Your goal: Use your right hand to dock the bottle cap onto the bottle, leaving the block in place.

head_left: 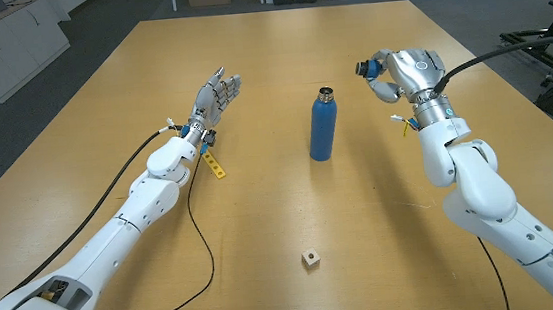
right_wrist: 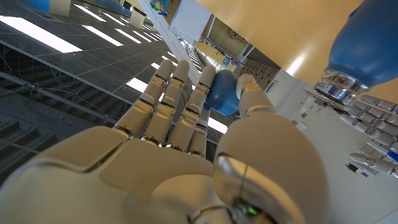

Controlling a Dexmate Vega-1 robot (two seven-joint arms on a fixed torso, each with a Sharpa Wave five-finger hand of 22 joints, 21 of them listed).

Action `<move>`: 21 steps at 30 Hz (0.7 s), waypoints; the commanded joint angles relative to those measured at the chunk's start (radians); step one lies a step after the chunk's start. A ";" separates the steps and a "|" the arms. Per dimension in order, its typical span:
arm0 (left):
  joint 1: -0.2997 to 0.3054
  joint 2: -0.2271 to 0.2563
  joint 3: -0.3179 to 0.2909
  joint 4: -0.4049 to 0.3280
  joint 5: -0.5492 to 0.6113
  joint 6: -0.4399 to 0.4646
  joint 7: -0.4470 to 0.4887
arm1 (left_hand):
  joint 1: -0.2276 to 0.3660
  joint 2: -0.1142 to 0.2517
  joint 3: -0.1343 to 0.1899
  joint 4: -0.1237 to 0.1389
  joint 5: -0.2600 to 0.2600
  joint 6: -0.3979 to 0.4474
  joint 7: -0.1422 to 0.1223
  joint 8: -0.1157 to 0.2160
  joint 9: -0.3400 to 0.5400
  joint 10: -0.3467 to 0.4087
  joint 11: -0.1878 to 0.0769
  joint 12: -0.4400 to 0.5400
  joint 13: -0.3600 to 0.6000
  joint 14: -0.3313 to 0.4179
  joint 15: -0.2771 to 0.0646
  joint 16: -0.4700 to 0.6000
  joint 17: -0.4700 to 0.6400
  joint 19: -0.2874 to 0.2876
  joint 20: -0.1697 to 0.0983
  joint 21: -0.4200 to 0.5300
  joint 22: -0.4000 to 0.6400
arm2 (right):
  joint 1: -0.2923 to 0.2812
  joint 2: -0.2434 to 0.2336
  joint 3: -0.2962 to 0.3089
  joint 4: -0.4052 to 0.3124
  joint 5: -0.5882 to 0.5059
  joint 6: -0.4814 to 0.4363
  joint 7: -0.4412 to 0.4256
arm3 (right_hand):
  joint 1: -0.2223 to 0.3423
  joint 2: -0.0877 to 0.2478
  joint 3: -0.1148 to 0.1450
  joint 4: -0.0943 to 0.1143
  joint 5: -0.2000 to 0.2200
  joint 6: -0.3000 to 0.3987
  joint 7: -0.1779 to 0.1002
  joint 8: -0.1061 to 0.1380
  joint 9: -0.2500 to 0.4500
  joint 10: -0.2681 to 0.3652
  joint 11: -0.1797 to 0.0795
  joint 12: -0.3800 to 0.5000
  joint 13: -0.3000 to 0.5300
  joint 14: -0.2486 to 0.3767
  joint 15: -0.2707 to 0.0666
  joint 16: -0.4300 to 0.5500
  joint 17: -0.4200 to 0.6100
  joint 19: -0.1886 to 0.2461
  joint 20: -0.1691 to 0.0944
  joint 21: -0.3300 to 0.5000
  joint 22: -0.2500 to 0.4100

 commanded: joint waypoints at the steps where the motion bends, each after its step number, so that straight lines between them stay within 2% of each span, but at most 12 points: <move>1: -0.002 0.004 -0.003 -0.001 0.003 0.001 -0.004 | 0.004 0.010 0.011 0.001 -0.004 0.008 0.000 0.006 0.003 0.010 0.001 0.004 0.003 0.005 -0.021 0.002 0.002 0.008 -0.029 0.004 0.003 | 0.053 -0.131 -0.028 0.015 -0.054 0.057 -0.041 | 0.103 0.080 0.016 -0.001 0.009 0.255 -0.164 0.005 0.001 -0.002 -0.006 -0.006 0.003 0.012 -0.146 -0.009 0.000 0.012 -0.075 0.010 0.002; 6: -0.005 0.000 -0.002 0.003 0.004 -0.003 -0.004 | 0.004 0.010 0.011 0.001 -0.004 0.009 0.000 0.006 0.003 0.011 0.001 0.004 0.003 0.007 -0.020 0.002 0.002 0.008 -0.029 0.004 0.003 | 0.073 -0.192 -0.032 -0.003 -0.099 0.076 0.020 | 0.113 0.080 0.019 0.002 0.012 0.260 -0.168 0.007 0.000 0.001 -0.006 -0.010 0.004 0.020 -0.144 -0.010 0.002 0.020 -0.084 0.014 0.002; 12: -0.013 -0.016 0.002 0.026 0.003 -0.017 -0.011 | 0.004 0.011 0.011 0.001 -0.004 0.010 0.001 0.005 0.003 0.012 0.003 0.003 0.003 0.008 -0.019 0.002 0.002 0.009 -0.030 0.003 0.003 | 0.101 -0.244 -0.036 -0.023 -0.147 0.107 0.080 | 0.094 0.092 0.004 0.029 0.012 0.245 -0.160 0.001 0.001 0.000 -0.004 -0.019 0.007 0.032 -0.140 -0.007 0.008 0.019 -0.089 0.016 0.003; 21: -0.025 -0.040 0.009 0.065 0.003 -0.039 -0.020 | 0.003 0.011 0.011 0.000 -0.004 0.011 0.001 0.005 0.003 0.013 0.001 0.002 0.003 0.009 -0.019 0.001 0.002 0.009 -0.030 0.003 0.003 | 0.139 -0.300 -0.031 -0.038 -0.200 0.161 0.143 | 0.099 0.099 0.006 0.030 0.014 0.240 -0.157 -0.001 0.001 -0.002 -0.004 -0.023 0.011 0.025 -0.144 -0.014 0.008 0.018 -0.091 0.017 0.003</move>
